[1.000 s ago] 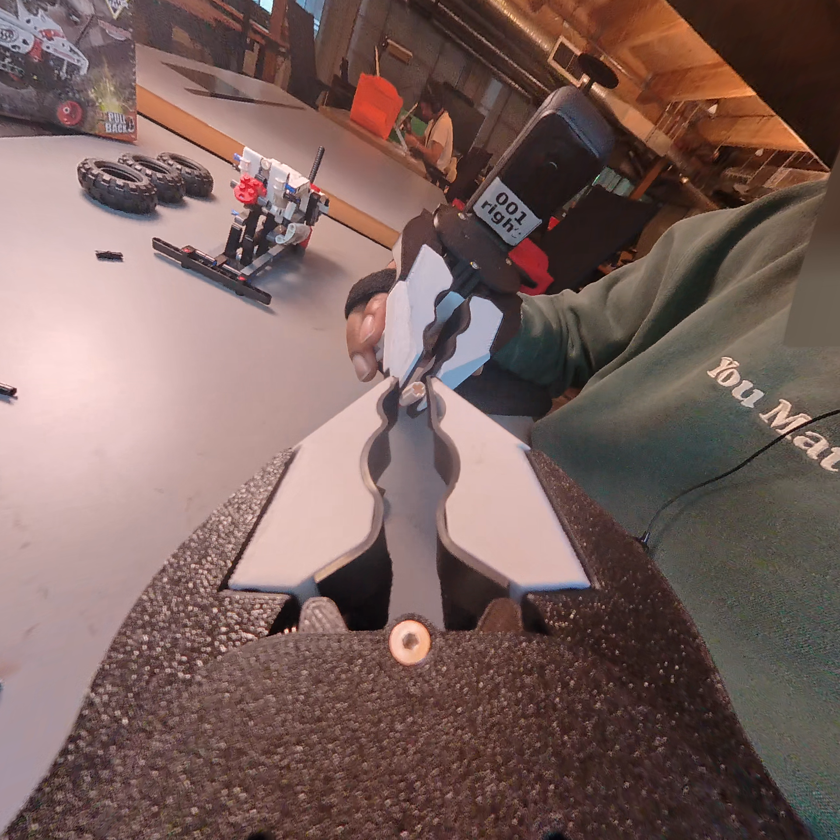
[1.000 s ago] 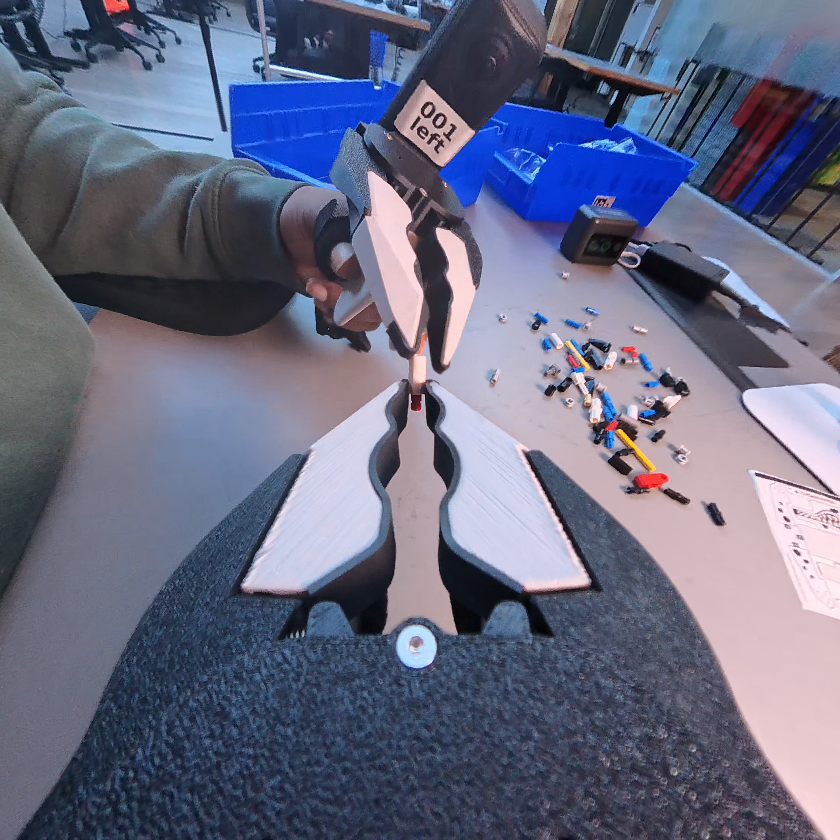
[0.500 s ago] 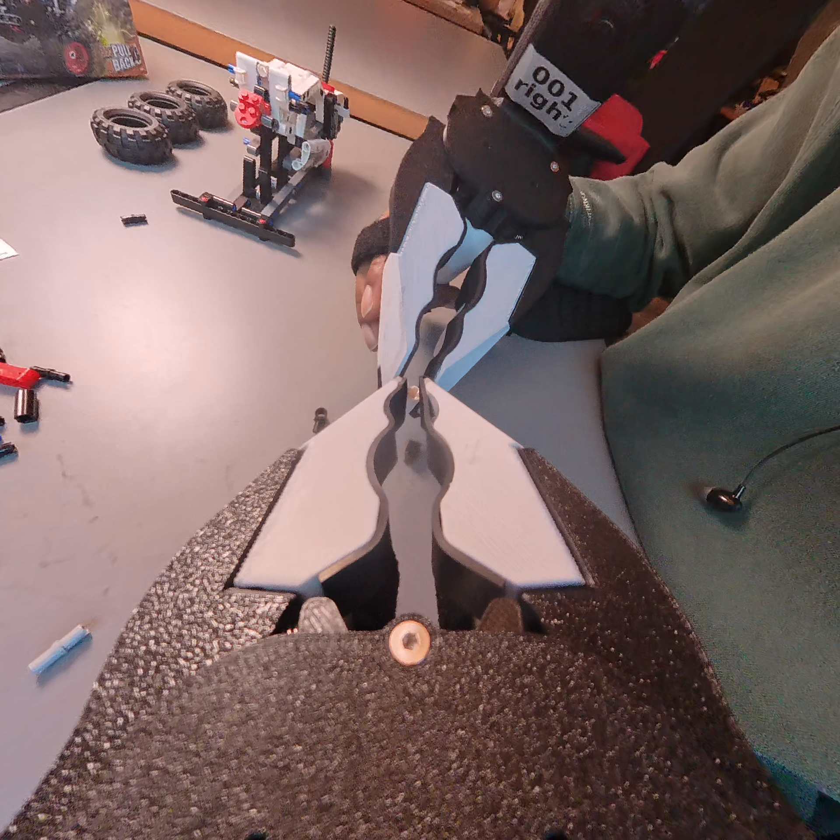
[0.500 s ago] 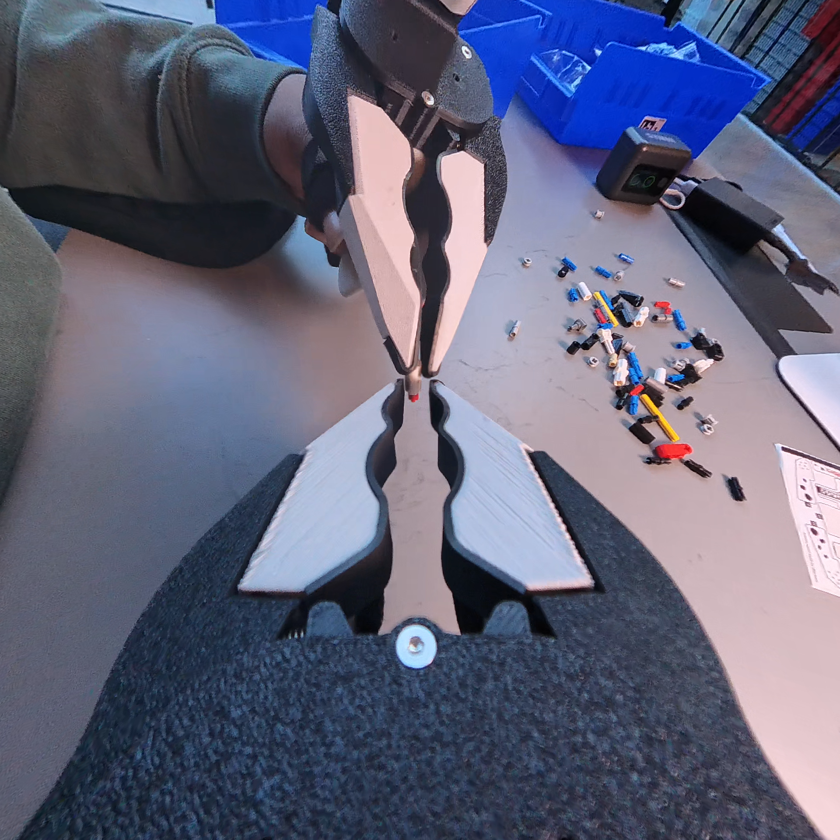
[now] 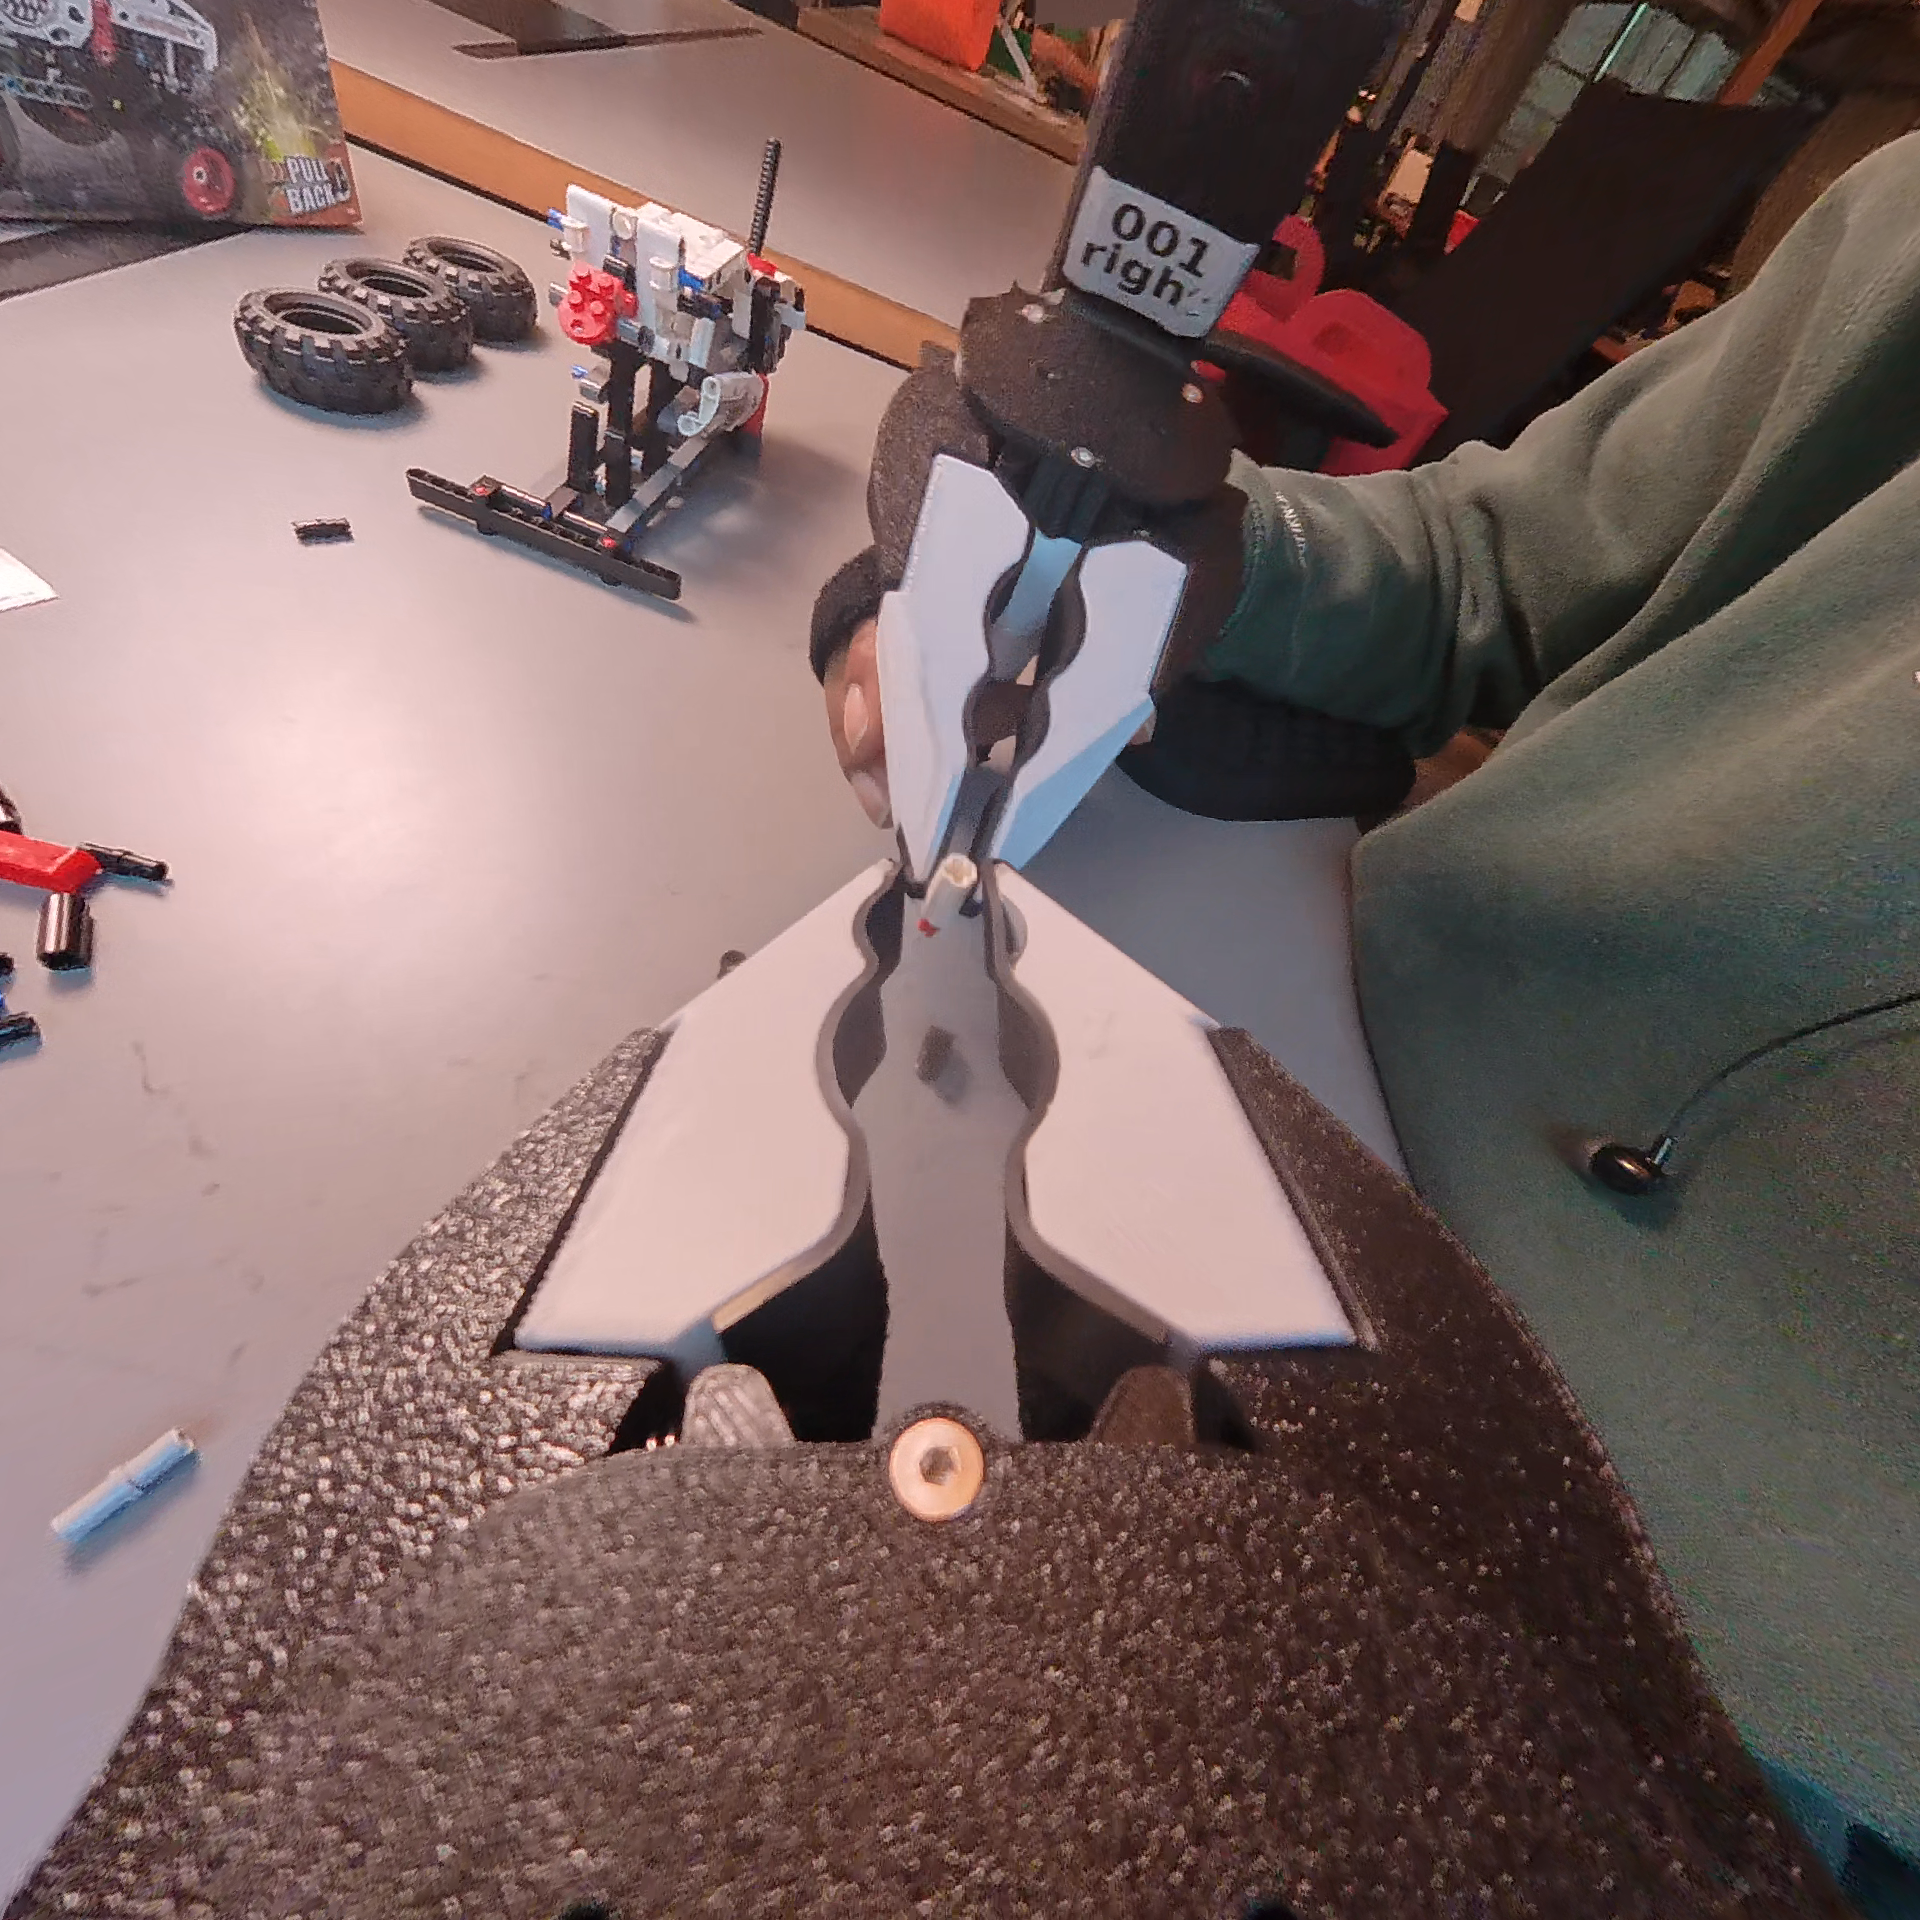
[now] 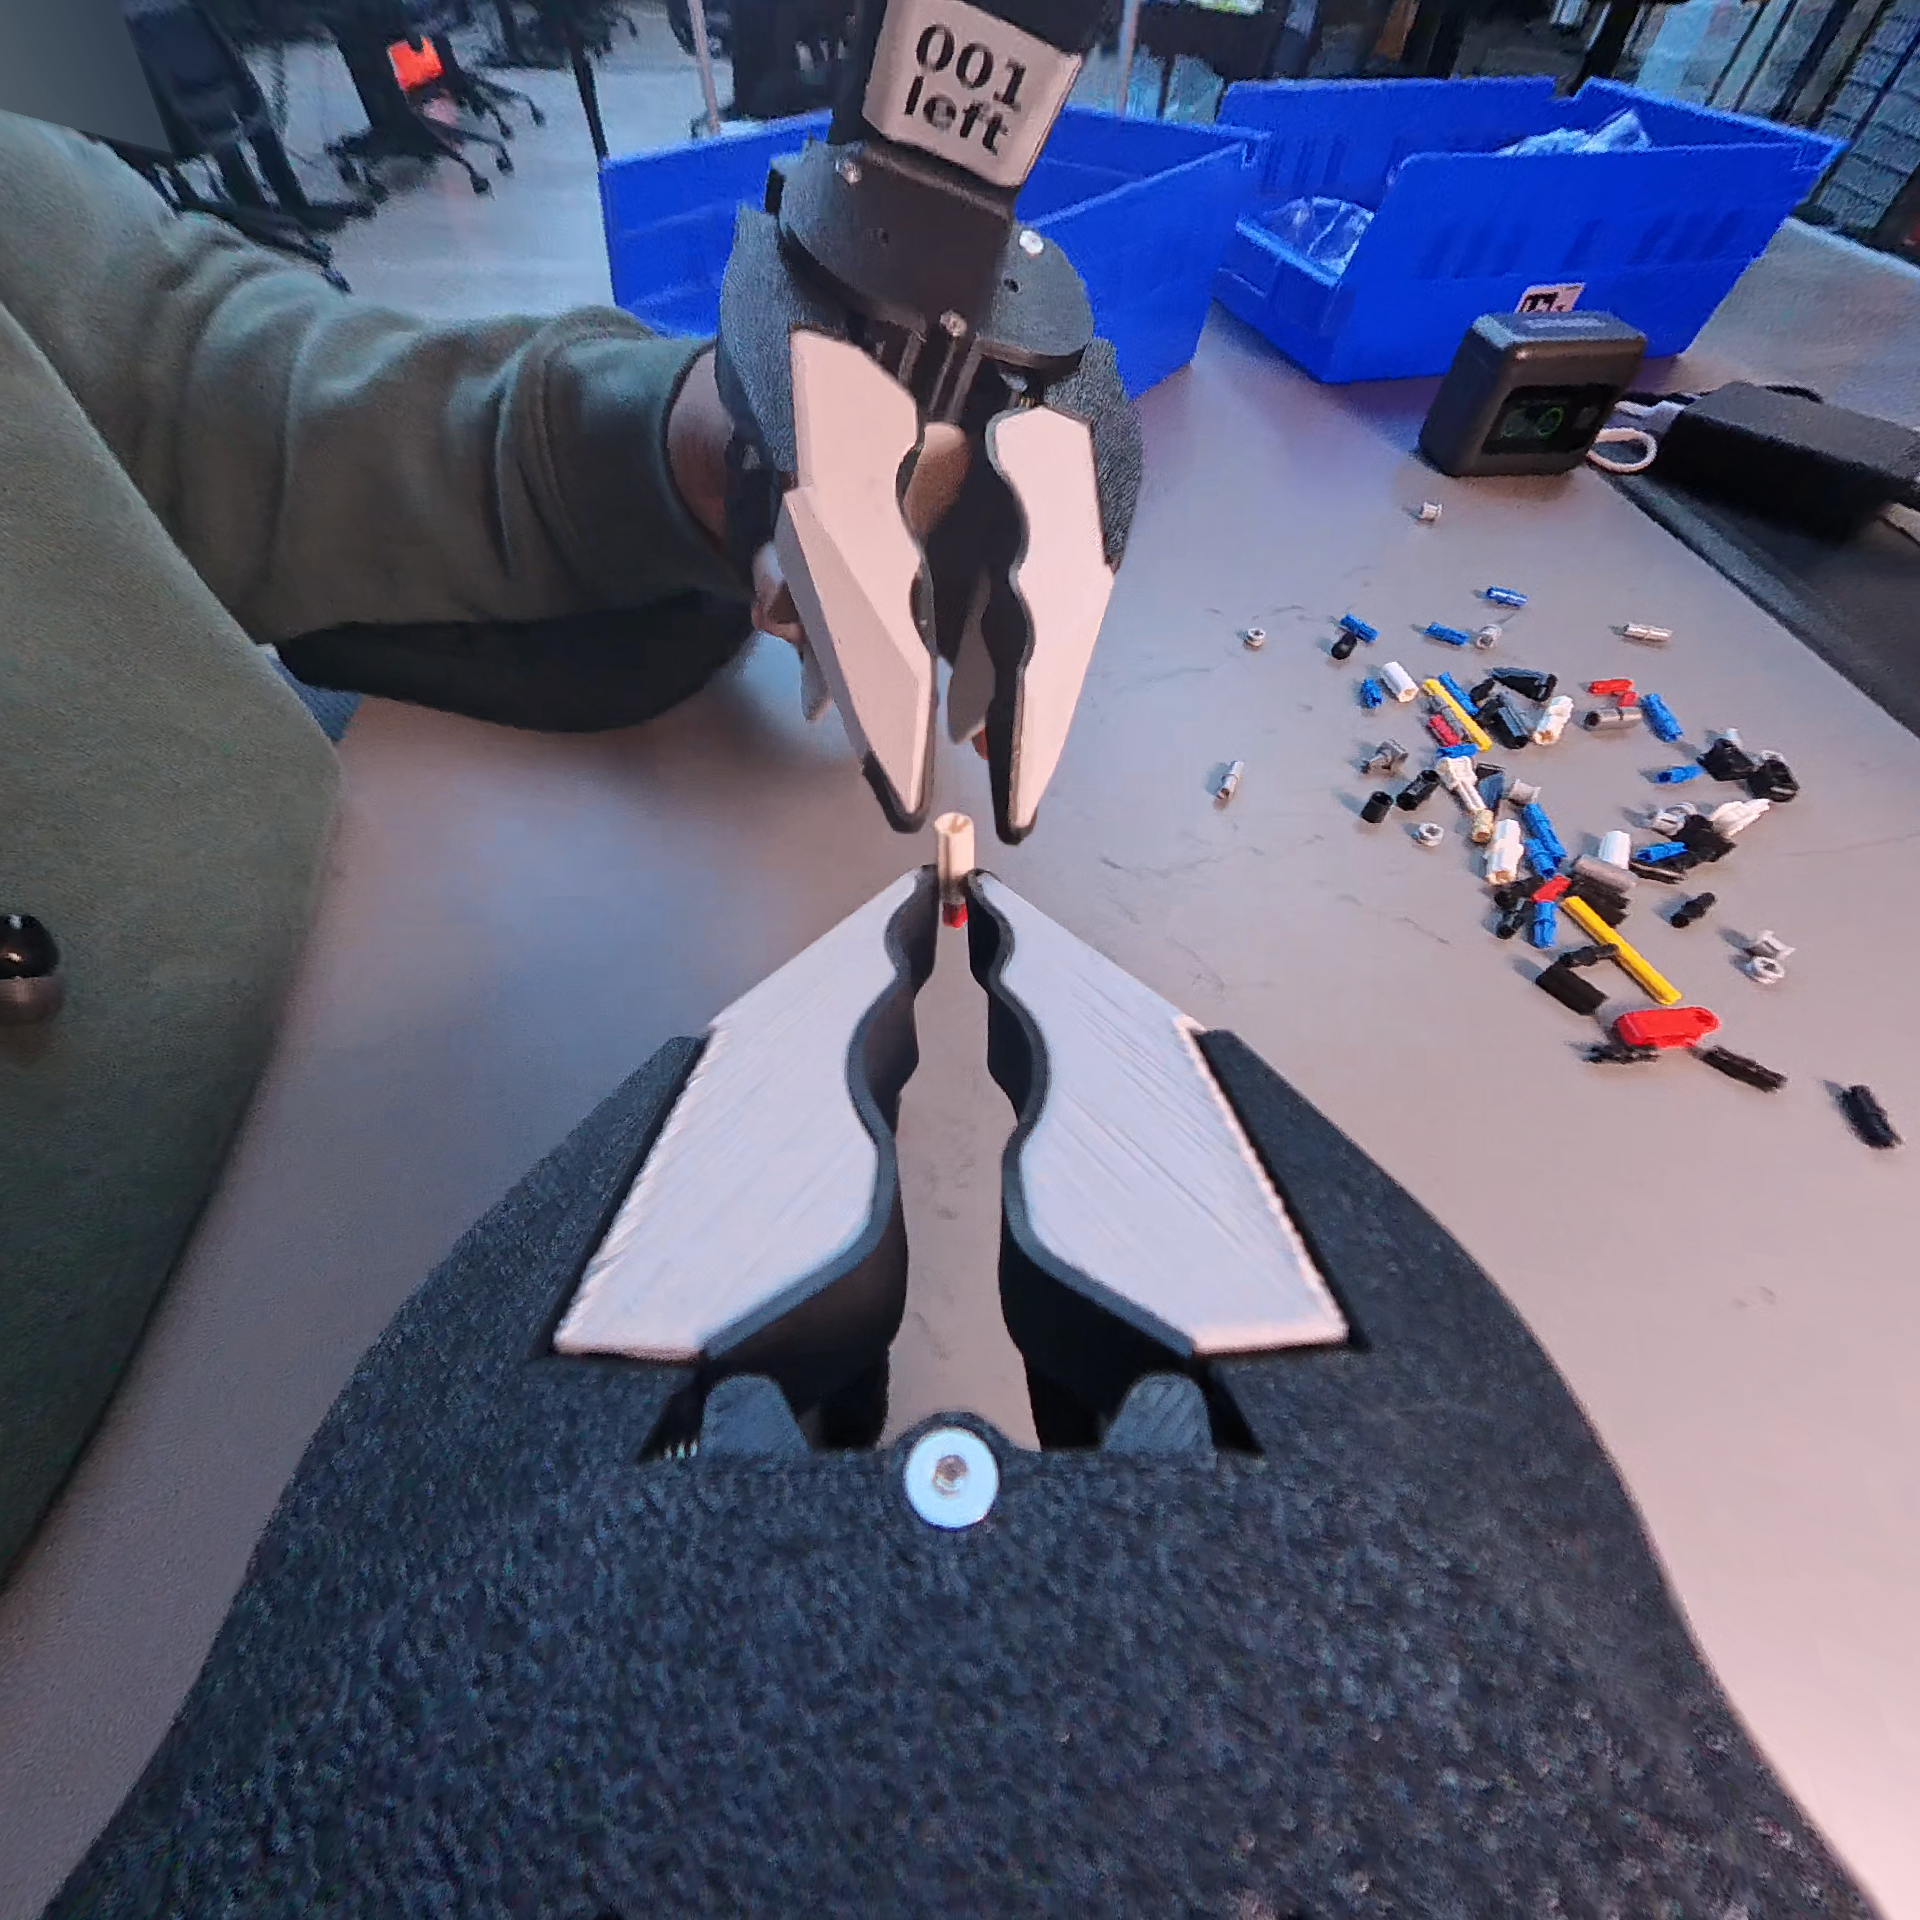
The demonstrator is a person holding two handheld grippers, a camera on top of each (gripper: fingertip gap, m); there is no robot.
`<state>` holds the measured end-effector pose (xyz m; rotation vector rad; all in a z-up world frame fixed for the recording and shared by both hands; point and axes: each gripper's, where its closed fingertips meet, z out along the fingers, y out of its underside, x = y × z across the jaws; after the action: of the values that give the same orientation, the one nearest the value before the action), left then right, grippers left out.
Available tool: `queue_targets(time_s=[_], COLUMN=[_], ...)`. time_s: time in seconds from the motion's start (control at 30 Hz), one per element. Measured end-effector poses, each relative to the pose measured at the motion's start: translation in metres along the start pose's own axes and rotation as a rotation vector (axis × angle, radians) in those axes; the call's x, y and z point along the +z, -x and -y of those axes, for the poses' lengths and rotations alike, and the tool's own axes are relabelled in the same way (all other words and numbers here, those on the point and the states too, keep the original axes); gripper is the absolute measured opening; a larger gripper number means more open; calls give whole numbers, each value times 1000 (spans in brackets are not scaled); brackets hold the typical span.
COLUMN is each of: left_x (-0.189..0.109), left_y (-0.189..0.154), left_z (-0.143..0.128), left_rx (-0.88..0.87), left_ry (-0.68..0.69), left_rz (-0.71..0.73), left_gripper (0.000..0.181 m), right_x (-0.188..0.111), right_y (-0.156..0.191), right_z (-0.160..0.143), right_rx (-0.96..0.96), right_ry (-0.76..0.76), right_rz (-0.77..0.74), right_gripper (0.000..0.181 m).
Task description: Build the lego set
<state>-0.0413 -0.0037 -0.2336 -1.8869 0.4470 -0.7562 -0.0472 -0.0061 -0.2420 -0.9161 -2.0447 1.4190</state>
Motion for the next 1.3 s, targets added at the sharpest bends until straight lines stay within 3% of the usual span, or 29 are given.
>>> queue_targets(time_s=[0.33, 0.6, 0.87, 1.17, 1.3], left_x=[10, 1, 9, 27, 30], left_y=[-14, -17, -22, -33, -35], left_z=[11, 27, 9, -28, -41], left_rx=[-13, -15, 17, 70, 74], left_ry=[-67, -154, -30, 195, 262], left_rz=[-69, -63, -75, -112, -121], left_gripper=[16, 5, 4, 3, 3], right_x=[-22, -19, -17, -17, -13], right_y=[-1, 2, 12, 34, 40], right_z=[43, 44, 31, -9, -18], right_rx=[212, 239, 156, -66, -98], right_ry=[-298, -318, -184, 98, 144], right_rz=[116, 140, 163, 213, 225], right_gripper=[5, 5, 13, 8, 7])
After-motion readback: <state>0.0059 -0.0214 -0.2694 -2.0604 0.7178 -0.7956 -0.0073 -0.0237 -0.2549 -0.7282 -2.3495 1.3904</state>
